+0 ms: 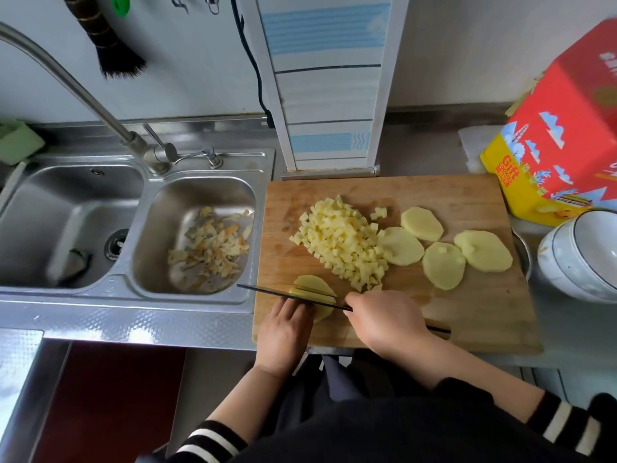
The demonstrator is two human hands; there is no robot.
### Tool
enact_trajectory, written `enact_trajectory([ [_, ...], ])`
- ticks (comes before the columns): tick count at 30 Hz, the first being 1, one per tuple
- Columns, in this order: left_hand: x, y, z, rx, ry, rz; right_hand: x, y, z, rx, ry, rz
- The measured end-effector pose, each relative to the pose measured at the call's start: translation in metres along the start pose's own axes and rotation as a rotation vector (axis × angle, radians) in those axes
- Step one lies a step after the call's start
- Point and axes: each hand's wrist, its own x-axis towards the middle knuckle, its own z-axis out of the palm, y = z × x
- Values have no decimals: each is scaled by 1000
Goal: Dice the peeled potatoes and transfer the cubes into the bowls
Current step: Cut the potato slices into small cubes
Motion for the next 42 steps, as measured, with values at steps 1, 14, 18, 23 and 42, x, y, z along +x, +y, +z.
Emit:
enact_trajectory([
  [1,0,0,0,-1,-8,-6,0,1,0,6,-4,-1],
  [14,-7,-6,9,-29,25,25,20,2,0,-38,-67,41],
  [18,-8,-7,10,-43,15,4,28,2,6,-54,-107,50],
  [23,-8,-8,9,-41,-14,7,27,3,13,-68,-91,75],
  [42,146,38,-54,113,-1283,-325,8,-4,18,-50,23,69],
])
